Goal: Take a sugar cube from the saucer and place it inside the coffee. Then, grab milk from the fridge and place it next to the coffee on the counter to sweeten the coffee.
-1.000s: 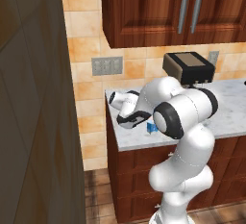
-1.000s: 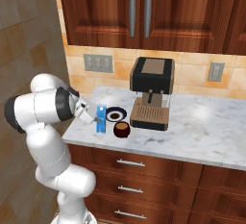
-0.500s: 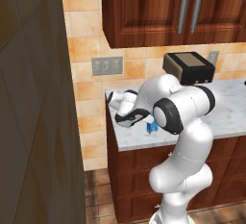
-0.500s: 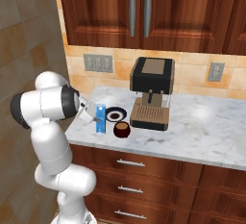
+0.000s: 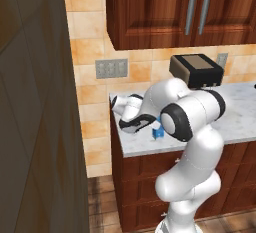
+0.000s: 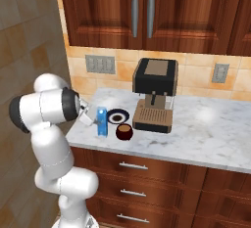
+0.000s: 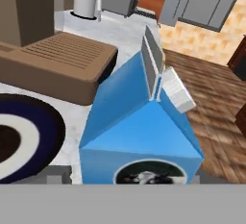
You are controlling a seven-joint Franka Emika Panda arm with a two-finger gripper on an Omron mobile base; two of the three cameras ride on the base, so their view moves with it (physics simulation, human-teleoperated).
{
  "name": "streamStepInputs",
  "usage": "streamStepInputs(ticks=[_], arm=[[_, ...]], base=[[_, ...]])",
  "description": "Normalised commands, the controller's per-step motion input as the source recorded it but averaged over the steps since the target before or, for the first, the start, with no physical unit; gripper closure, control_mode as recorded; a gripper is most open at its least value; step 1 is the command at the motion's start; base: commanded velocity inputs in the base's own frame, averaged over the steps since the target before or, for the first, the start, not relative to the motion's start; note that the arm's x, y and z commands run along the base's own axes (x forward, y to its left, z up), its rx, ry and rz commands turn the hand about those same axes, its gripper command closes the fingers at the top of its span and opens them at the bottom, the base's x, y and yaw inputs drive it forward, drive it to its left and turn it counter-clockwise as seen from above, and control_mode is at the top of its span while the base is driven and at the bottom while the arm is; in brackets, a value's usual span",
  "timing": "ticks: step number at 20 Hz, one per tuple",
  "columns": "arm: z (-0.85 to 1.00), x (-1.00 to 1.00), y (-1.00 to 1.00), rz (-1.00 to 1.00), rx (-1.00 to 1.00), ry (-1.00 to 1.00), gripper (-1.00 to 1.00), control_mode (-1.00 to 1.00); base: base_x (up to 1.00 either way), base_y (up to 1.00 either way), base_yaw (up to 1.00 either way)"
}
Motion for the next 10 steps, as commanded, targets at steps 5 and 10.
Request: streamStepInputs(ticks=[5, 10], arm=[[0.0, -0.24, 0.0, 0.0, 0.0, -0.08, -1.0, -1.0], [0.0, -0.1, 0.09, 0.0, -0.02, -0.1, -1.0, -1.0]], base=[[0.0, 0.0, 0.0], [0.0, 0.0, 0.0]])
